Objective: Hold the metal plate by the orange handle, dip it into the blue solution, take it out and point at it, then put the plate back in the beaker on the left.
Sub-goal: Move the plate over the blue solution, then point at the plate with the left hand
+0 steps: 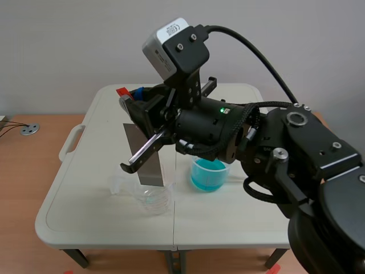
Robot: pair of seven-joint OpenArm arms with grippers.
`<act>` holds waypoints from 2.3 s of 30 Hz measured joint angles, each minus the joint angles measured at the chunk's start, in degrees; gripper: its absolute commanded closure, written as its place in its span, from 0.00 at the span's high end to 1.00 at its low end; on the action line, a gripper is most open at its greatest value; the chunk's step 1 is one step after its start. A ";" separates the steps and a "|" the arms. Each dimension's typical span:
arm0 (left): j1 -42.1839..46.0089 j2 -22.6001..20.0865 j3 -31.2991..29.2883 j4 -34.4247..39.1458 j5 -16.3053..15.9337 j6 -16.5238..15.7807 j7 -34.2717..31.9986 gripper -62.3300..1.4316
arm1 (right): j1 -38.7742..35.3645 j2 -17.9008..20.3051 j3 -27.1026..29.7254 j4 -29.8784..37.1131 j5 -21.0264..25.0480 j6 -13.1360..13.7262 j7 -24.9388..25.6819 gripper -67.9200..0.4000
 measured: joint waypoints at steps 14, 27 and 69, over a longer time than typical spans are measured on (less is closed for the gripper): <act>0.00 0.00 -0.02 0.00 0.00 0.00 0.02 0.05 | -5.01 3.26 3.91 14.95 -0.02 0.20 0.00 0.02; 0.02 0.00 -0.04 0.00 0.00 0.00 -2.84 0.05 | -5.29 6.21 11.98 18.43 1.60 0.22 0.00 0.02; -20.15 -17.14 -14.99 29.68 -13.81 -17.88 -6.58 0.05 | 0.87 12.61 19.08 10.88 11.17 2.78 -0.02 0.02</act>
